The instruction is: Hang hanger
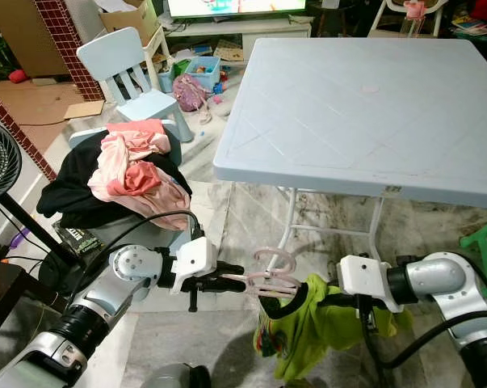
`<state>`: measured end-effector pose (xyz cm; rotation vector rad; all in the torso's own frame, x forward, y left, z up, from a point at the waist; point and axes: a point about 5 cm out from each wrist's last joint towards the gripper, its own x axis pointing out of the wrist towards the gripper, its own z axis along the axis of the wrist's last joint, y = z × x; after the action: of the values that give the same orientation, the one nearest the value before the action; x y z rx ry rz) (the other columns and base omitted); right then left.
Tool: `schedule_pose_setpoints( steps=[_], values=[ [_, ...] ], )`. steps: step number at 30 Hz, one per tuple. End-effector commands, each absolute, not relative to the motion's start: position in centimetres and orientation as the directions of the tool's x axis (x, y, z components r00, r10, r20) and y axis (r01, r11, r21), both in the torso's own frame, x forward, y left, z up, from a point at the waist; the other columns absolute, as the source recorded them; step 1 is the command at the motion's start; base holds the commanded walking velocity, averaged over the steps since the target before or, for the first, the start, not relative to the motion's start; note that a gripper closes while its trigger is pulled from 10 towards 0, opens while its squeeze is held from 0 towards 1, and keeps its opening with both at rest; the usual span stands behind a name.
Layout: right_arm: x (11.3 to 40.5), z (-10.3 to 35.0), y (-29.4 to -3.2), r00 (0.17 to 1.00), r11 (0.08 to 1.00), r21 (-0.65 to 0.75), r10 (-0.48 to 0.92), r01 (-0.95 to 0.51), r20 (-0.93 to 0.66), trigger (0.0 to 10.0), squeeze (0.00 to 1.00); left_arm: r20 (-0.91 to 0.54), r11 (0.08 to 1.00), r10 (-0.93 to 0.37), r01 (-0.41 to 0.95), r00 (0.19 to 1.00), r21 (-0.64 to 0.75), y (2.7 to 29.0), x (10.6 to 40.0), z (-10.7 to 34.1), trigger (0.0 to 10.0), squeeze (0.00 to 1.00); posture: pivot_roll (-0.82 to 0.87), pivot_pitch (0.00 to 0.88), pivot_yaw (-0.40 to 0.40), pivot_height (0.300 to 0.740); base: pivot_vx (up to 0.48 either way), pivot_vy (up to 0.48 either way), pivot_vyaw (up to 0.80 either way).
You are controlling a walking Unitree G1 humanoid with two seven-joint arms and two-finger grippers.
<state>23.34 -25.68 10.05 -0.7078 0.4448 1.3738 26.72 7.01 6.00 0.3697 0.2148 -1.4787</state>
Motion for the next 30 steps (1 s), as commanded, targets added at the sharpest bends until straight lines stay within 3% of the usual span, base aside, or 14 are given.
schedule_pose_setpoints(
  steps=[1,5,8,9,10,14,18,21,25,26,28,30],
  values=[
    [24.1,10.8,-24.6,0.181,0.01,-0.265,0.757,-0.964,-0.627,10.0,0.0,-0.381,0.053,-0.92,0.993,0.089,0.104,7.0,26.8,5.8,0.0,0.0,-0.09,0.0,0.084,0.74,0.0,0.0,0.0],
    [24.3,10.7,-24.5,0.195,0.014,-0.283,0.757,-0.959,-0.624,10.0,0.0,-0.376,0.057,-0.922,0.993,0.093,0.106,6.8,26.8,5.8,0.0,0.0,-0.09,0.0,0.083,0.74,0.0,0.0,0.0],
    [24.9,10.8,-24.2,0.216,0.04,-0.288,0.76,-0.957,-0.612,10.0,0.0,-0.357,0.104,-0.923,0.985,0.147,0.136,6.7,27.2,6.0,0.0,0.0,-0.09,0.0,0.083,0.74,0.0,0.0,0.0],
    [25.0,10.8,-24.2,0.206,0.063,-0.247,0.765,-0.967,-0.61,10.0,0.15,-0.345,0.113,-0.926,0.984,0.153,0.135,6.7,27.3,6.1,0.0,0.0,-0.09,0.0,0.083,0.74,0.0,0.0,0.0],
    [25.1,10.8,-24.2,0.2,0.07,-0.231,0.768,-0.971,-0.609,10.0,1.0,-0.329,0.125,-0.93,0.982,0.165,0.138,6.6,27.3,6.2,0.0,0.0,-0.09,0.0,0.083,0.74,0.0,0.0,0.0],
    [25.1,10.8,-24.2,0.194,0.067,-0.223,0.763,-0.973,-0.617,10.0,1.0,-0.285,0.162,-0.938,0.976,0.199,0.147,6.5,27.5,6.5,0.0,0.0,-0.09,0.0,0.083,0.74,0.0,0.0,0.0],
    [26.0,11.2,-24.1,0.259,0.092,-0.285,0.733,-0.954,-0.629,10.0,1.0,-0.202,0.269,-0.932,0.948,0.301,0.17,6.6,28.2,7.2,0.0,0.0,-0.1,0.0,0.08,0.74,0.0,0.0,0.0],
    [26.1,11.4,-23.8,0.27,0.094,-0.3,0.735,-0.949,-0.622,10.0,1.0,-0.183,0.298,-0.927,0.939,0.328,0.174,6.7,28.4,7.4,0.0,0.0,-0.1,0.0,0.078,0.74,0.0,0.0,0.0],
    [26.8,11.0,-24.0,0.364,0.114,-0.396,0.671,-0.911,-0.646,10.0,1.0,-0.181,0.355,-0.904,0.917,0.386,0.185,7.2,28.8,7.1,0.0,0.0,-0.1,0.0,0.071,0.74,0.0,0.0,0.0],
    [27.5,11.1,-24.1,0.439,0.176,-0.442,0.66,-0.88,-0.61,10.0,1.0,-0.18,0.364,-0.9,0.912,0.397,0.189,7.2,28.8,7.1,0.0,0.0,-0.1,0.0,0.071,0.74,0.0,0.0,0.0],
    [28.2,11.3,-24.3,0.51,0.233,-0.487,0.638,-0.842,-0.577,10.0,1.0,-0.175,0.375,-0.896,0.907,0.408,0.191,7.4,28.8,7.0,0.0,0.0,-0.1,0.0,0.07,0.74,0.0,0.0,0.0],
    [28.5,11.3,-24.4,0.544,0.258,-0.509,0.624,-0.821,-0.561,10.0,1.0,-0.173,0.384,-0.892,0.903,0.417,0.193,7.5,28.9,7.0,0.0,0.0,-0.1,0.0,0.071,0.74,0.0,0.0,0.0]
  ],
)
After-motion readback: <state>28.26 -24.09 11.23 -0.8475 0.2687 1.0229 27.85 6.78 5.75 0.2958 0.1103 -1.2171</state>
